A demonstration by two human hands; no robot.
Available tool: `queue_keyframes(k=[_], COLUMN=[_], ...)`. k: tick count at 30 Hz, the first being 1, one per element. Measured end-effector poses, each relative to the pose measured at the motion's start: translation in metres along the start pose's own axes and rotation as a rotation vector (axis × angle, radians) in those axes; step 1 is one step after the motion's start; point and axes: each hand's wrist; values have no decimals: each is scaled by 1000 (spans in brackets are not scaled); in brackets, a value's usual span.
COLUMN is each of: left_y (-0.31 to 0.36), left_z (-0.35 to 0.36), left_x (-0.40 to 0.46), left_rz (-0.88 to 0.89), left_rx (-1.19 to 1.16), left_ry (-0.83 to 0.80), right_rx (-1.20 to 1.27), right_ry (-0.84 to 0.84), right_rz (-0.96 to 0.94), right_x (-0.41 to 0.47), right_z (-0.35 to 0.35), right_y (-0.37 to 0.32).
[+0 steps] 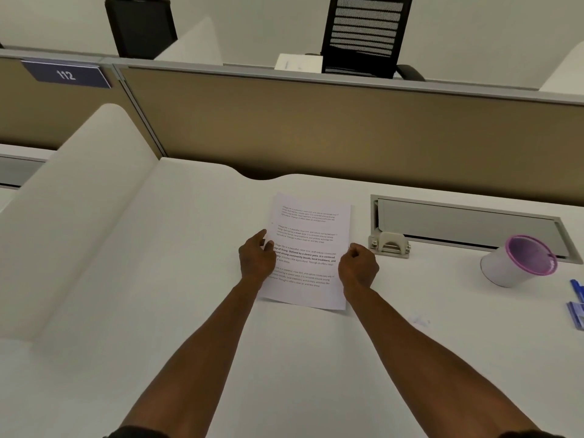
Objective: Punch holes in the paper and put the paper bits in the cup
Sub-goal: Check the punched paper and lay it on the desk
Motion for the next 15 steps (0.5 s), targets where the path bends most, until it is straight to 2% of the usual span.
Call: queue_keyframes(k=[10, 15], left_y=[1, -1], left_z=[10, 13], left_x=[-8, -9], left_rz=[30, 24], left_rx=[51, 76], left_ry=[55, 53], right_rx=[-85, -99], right_ry=[6, -66], right_rz=[-92, -120], right_x=[-6, -5], right_z=[-7, -7], right_y=[-2, -1])
Point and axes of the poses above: each hand's wrist, its own x-axis towards the middle knuckle, its own z-axis out of the palm, y = z × x, and after that the axes turned 13 degrees about -z, right-handed
